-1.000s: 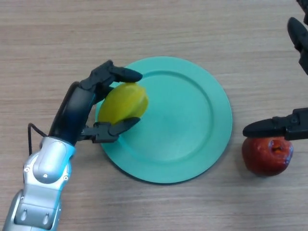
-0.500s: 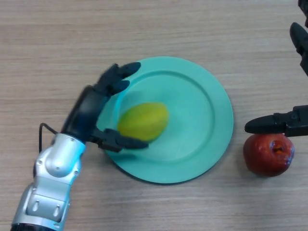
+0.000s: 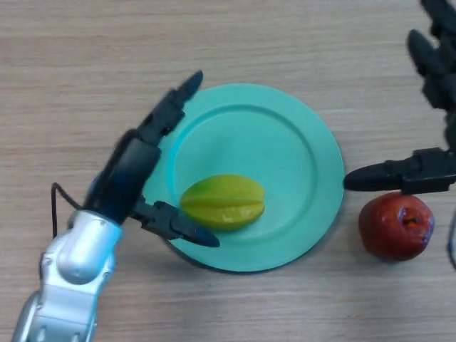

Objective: Pick up the yellow starfruit and place it on the plate

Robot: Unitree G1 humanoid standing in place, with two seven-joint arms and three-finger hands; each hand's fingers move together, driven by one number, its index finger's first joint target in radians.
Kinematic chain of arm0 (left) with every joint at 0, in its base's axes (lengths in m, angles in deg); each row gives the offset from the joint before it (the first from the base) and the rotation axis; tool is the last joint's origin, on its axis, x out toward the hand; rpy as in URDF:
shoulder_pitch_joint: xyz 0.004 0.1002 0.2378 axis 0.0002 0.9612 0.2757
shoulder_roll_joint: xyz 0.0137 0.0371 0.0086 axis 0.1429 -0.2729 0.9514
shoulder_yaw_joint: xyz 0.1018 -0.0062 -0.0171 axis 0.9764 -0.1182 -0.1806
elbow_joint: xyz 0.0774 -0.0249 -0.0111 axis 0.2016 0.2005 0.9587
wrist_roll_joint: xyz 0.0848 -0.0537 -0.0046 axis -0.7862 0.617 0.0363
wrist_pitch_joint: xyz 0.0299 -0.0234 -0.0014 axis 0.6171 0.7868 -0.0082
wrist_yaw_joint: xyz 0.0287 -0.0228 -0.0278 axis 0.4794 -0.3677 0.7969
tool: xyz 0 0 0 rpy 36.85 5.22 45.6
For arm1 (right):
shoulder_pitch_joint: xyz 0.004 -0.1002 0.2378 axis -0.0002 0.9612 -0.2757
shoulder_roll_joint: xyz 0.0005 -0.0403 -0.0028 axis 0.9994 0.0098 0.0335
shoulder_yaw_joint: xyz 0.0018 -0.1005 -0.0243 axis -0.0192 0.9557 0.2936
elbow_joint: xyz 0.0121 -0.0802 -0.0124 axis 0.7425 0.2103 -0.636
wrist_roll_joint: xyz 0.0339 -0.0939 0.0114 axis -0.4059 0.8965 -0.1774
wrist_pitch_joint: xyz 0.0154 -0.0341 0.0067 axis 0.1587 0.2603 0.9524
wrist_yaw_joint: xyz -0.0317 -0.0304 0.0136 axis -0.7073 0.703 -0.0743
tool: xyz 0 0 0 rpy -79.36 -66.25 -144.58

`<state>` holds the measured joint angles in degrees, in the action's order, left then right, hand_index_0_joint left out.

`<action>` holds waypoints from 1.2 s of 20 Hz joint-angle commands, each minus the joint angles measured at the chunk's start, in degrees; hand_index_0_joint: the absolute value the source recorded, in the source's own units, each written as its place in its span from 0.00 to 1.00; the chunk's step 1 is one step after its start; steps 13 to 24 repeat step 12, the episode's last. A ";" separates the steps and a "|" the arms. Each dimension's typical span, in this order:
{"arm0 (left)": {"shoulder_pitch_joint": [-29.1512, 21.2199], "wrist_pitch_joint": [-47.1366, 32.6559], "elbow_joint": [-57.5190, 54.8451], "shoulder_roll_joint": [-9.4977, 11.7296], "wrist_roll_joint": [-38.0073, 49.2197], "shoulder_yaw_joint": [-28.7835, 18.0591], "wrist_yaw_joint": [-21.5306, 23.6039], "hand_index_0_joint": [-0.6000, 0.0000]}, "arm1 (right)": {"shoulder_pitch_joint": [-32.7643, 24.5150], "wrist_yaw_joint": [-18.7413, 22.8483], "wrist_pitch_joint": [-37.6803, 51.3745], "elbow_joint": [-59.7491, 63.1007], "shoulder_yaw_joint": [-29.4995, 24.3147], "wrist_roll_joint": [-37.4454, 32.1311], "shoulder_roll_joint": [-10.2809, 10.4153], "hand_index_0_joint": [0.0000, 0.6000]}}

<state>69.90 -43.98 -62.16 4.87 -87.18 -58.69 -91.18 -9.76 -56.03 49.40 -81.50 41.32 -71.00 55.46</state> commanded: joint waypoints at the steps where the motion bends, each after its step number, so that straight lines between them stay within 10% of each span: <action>1: -2.01 -1.47 -7.65 2.90 12.08 -7.47 0.07 1.00 | -2.47 -0.42 9.54 -1.51 -3.25 3.63 -1.30 0.00; 8: 2.41 4.31 -17.07 4.70 20.11 -11.73 8.34 1.00 | -1.73 -1.49 16.25 2.97 -3.31 8.71 -1.58 0.00; 24: 2.95 2.65 -15.83 6.87 20.12 -16.18 7.12 1.00 | -0.92 -3.75 17.08 2.87 -5.02 8.72 -2.22 0.00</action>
